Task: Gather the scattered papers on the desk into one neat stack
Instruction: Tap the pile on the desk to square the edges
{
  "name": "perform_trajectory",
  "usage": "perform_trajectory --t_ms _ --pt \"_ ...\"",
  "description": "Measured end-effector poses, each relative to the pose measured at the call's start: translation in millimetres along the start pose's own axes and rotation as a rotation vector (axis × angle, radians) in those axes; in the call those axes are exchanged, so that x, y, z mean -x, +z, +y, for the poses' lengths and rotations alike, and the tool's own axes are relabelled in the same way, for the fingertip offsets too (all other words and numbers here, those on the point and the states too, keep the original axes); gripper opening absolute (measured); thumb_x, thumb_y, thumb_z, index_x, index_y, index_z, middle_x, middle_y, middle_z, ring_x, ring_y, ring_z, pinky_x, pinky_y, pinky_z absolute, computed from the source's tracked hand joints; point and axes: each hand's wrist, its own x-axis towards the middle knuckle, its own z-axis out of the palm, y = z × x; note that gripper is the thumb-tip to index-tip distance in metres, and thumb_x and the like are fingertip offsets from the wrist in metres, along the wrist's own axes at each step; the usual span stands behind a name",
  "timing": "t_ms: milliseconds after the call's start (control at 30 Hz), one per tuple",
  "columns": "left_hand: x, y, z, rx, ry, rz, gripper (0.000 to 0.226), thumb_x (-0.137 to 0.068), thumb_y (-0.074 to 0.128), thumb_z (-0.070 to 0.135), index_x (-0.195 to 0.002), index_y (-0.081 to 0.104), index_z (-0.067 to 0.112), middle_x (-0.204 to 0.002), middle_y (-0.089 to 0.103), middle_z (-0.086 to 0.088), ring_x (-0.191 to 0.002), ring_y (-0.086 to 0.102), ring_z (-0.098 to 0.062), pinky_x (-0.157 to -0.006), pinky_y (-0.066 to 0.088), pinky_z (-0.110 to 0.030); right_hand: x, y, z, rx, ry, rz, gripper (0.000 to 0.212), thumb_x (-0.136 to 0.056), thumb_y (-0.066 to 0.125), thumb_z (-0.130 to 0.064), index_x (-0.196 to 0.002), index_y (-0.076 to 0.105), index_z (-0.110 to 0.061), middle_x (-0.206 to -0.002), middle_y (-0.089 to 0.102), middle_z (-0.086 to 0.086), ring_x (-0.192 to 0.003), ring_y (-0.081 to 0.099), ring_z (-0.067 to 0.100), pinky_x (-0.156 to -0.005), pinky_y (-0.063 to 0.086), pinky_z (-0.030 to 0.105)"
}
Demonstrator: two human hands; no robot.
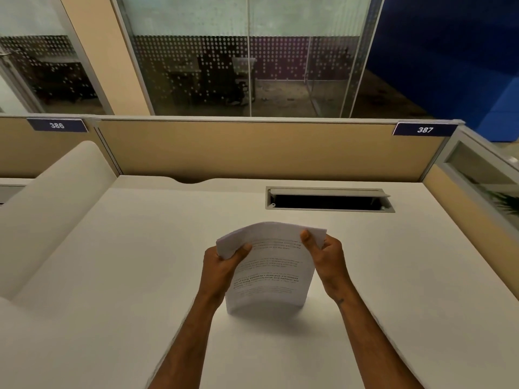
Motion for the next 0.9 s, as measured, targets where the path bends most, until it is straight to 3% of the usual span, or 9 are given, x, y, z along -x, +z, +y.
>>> perform_trajectory --t_ms 100,233,400,500,600,667,733,800,900 --pt "3.3 2.2 -11.4 0.015 -0.075 0.029 0.008 -0.081 0.077 0.035 -0.088 0.082 0.037 -0.089 0.082 -0.001 -0.081 0.078 -0.022 -0.071 0.064 -0.04 4.5 5.1 12.3 0.009 0.062 -0.056 0.032 -0.076 0.064 -0.056 -0.094 0.073 -0.031 -0.083 0.078 -0.013 -0.077 0.075 0.009 -0.057 0.057 0.021" --pt "-2.9 1.7 -4.7 0.002 -0.093 0.047 0.007 -0.082 0.077 0.037 -0.084 0.082 0.033 -0.085 0.082 -0.001 -0.078 0.077 -0.029 -0.062 0.062 -0.03 -0.1 -3.4 15.5 -0.006 0.116 -0.12 0.036 -0.076 0.07 -0.056 -0.098 0.076 -0.029 -0.092 0.08 -0.007 -0.082 0.076 0.012 -0.062 0.058 0.02" --pt "-15.0 -10.7 7.2 0.26 -0.168 0.278 0.018 -0.08 0.078 0.034 -0.09 0.076 0.019 -0.081 0.082 0.002 -0.069 0.079 -0.02 -0.054 0.062 -0.032 7.2 -46.9 40.4 0.079 0.244 -0.275 0.036 -0.075 0.081 -0.042 -0.103 0.079 -0.019 -0.105 0.079 0.002 -0.101 0.074 0.025 -0.085 0.062 0.034" --pt "-16.4 -13.9 5.0 0.437 -0.239 0.368 0.007 -0.089 0.075 0.024 -0.095 0.072 0.022 -0.08 0.081 0.005 -0.072 0.076 -0.021 -0.063 0.062 -0.037 19.6 -54.4 53.0 -0.269 0.324 -0.22 0.036 -0.079 0.077 -0.021 -0.113 0.076 -0.011 -0.116 0.075 0.015 -0.107 0.072 0.031 -0.081 0.061 0.033" --pt "-9.6 -2.2 -4.9 0.57 -0.301 0.391 0.011 -0.089 0.074 0.018 -0.1 0.072 0.018 -0.079 0.082 0.002 -0.065 0.077 -0.018 -0.056 0.062 -0.033 26.4 -32.9 48.6 -0.511 0.335 -0.11 0.044 -0.084 0.07 -0.017 -0.127 0.066 -0.009 -0.122 0.072 0.014 -0.109 0.071 0.028 -0.082 0.061 0.038" --pt "-1.6 4.7 -14.9 0.601 -0.316 0.381 0.015 -0.09 0.073 0.018 -0.105 0.071 0.018 -0.081 0.083 0.001 -0.066 0.078 -0.017 -0.056 0.063 -0.035 26.3 -21.2 42.5 -0.512 0.303 -0.057 0.043 -0.087 0.068 -0.019 -0.129 0.063 -0.01 -0.121 0.072 0.016 -0.111 0.068 0.032 -0.09 0.058 0.048" --pt "7.0 0.6 -24.0 0.616 -0.279 0.273 0.023 -0.092 0.069 0.017 -0.115 0.069 0.018 -0.099 0.083 -0.003 -0.082 0.079 -0.021 -0.068 0.066 -0.042 23.5 -23.3 34.3 -0.472 0.288 -0.004 0.04 -0.086 0.069 -0.02 -0.125 0.064 -0.01 -0.117 0.071 0.02 -0.109 0.067 0.036 -0.091 0.057 0.053" --pt "8.7 -21.1 -31.2 0.574 -0.259 0.148 0.033 -0.091 0.066 0.016 -0.124 0.068 0.015 -0.116 0.078 -0.009 -0.097 0.077 -0.024 -0.079 0.065 -0.042 19.5 -35.9 27.8 -0.408 0.256 -0.008 0.034 -0.086 0.068 -0.021 -0.118 0.068 -0.012 -0.113 0.072 0.02 -0.105 0.067 0.037 -0.086 0.059 0.05" --pt "-3.8 -68.5 -28.9 0.324 -0.25 0.033 0.05 -0.084 0.069 0.031 -0.131 0.066 0.014 -0.122 0.075 -0.012 -0.099 0.075 -0.023 -0.073 0.062 -0.036 12.4 -60.1 23.8 -0.345 0.22 -0.101 0.028 -0.088 0.068 -0.022 -0.116 0.07 -0.017 -0.111 0.073 0.017 -0.102 0.069 0.034 -0.082 0.059 0.046"
